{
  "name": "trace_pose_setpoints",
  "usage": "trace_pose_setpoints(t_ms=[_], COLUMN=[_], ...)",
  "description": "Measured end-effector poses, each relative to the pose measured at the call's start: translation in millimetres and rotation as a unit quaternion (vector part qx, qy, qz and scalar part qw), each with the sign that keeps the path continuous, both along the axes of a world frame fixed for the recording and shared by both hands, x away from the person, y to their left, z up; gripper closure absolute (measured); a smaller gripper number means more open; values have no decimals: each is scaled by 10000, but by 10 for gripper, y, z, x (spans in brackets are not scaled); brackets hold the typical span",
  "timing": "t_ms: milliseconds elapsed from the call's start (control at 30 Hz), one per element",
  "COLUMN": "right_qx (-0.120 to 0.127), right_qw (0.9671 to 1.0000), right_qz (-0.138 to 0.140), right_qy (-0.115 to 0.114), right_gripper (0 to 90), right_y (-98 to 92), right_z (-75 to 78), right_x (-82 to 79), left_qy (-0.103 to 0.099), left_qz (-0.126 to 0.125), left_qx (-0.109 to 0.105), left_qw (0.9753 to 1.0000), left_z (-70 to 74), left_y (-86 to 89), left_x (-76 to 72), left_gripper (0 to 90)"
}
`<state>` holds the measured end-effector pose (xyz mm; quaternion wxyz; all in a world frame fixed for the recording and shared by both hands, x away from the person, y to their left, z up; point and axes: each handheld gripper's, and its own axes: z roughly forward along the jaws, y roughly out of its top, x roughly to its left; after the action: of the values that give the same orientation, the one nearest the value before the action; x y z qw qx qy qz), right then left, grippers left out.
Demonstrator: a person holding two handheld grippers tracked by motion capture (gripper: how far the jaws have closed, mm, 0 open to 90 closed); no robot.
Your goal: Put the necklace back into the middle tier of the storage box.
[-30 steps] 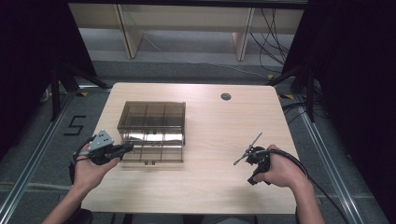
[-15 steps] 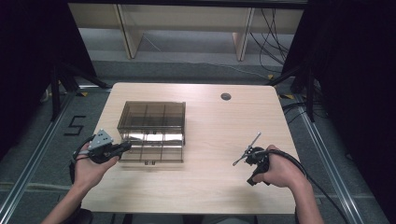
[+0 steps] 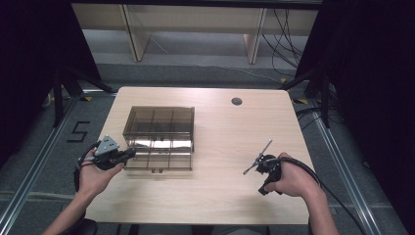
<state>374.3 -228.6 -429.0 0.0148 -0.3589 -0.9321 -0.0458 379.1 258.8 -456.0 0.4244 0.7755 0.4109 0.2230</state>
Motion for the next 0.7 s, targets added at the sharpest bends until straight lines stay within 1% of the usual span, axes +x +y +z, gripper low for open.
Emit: trace_pose_setpoints(t_ms=[100,133,167,200,233,267,300,400,433,467,500,533,567,633,667,700], right_qx=[-15,-21,2,-9,-15,-16,-22,-21,-21,-35,-46,-32,-42,-43,-50,-47], right_qw=[10000,10000,10000,10000,9999,10000,9999,9999,9999,9999,9999,9999,9999,9999,9999,9999], right_qz=[-65,-43,45,32,98,85,138,131,130,132,91,121,97,103,103,132], right_qy=[-1,-16,-33,-34,-59,-44,-48,-42,-38,-39,-46,-41,-34,-37,-34,-42], right_gripper=[549,550,550,550,551,551,551,552,552,553,553,553,552,553,553,554], right_y=[8,7,0,2,-4,2,0,2,3,5,10,9,14,16,16,13], right_z=[-7,-9,-6,-7,-10,-8,-7,-6,-8,-13,-15,-21,-21,-22,-21,-21], right_x=[-6,-7,1,1,8,6,11,8,9,9,4,8,5,4,4,6], left_qy=[48,61,106,106,175,184,197,226,281,259,288,304,324,368,401,435], left_qz=[14,42,38,38,-26,34,9,30,62,70,51,53,35,42,-34,-32], left_qx=[37,69,68,68,246,217,241,280,219,246,289,278,330,322,459,487], left_qw=[10000,9999,9999,9999,9995,9996,9995,9993,9993,9993,9992,9991,9989,9988,9981,9979], left_z=[-17,-21,-29,-29,-32,-42,-42,-48,-56,-61,-64,-70,-71,-81,-78,-83], left_y=[0,-1,2,2,32,29,35,42,36,34,38,34,38,32,50,46], left_x=[19,22,29,29,41,42,50,58,59,61,65,68,72,79,85,89], left_gripper=[878,879,878,879,878,878,878,878,878,878,878,878,878,878,878,878])
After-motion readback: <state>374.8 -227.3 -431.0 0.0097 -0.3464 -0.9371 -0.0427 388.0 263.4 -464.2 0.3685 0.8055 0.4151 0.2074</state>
